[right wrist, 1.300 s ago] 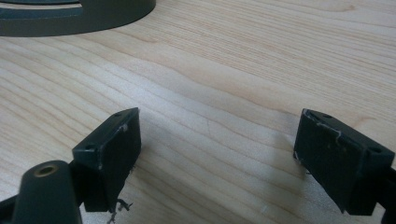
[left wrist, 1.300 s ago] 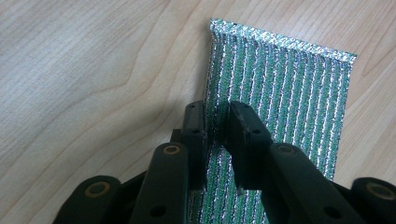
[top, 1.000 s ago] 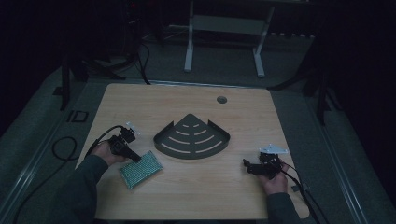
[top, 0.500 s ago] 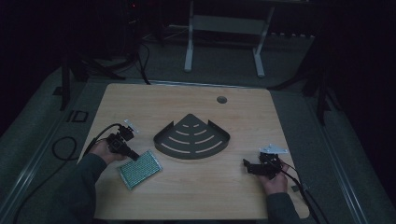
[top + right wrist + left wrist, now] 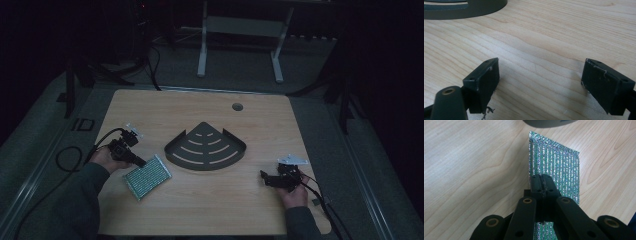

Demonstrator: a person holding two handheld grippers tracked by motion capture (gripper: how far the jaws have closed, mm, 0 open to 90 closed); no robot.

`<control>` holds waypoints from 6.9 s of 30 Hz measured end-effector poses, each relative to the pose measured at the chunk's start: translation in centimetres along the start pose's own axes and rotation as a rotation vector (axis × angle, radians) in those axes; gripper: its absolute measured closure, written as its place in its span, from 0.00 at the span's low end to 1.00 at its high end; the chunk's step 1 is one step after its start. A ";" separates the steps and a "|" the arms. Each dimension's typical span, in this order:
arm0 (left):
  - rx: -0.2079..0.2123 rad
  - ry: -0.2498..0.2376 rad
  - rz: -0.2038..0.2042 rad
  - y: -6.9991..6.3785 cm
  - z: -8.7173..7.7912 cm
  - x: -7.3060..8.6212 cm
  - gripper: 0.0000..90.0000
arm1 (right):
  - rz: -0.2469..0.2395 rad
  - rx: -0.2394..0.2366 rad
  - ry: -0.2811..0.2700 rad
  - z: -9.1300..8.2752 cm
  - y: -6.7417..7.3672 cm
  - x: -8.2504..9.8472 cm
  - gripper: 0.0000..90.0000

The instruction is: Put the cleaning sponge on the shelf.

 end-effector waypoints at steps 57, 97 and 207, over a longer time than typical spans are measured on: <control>-0.041 -0.098 -0.035 -0.3 -5.4 -3.2 1.00 | 0.000 0.000 0.000 0.0 0.0 0.0 0.16; -0.054 -0.116 -0.038 -0.9 -5.6 -7.6 1.00 | 0.002 0.000 0.001 0.0 0.0 0.0 0.16; -0.158 -0.151 -0.025 -1.3 0.9 -15.3 1.00 | 0.004 -0.001 0.000 0.0 0.0 0.0 0.16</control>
Point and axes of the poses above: each handheld gripper's, and its own axes: z roughly forward along the jaws, x roughly out of its underside, y roughly to its left, the point moved 7 cm from there along z, roughly forward along the jaws, and after that the axes turned 2 degrees about y, right-handed, at the moved point
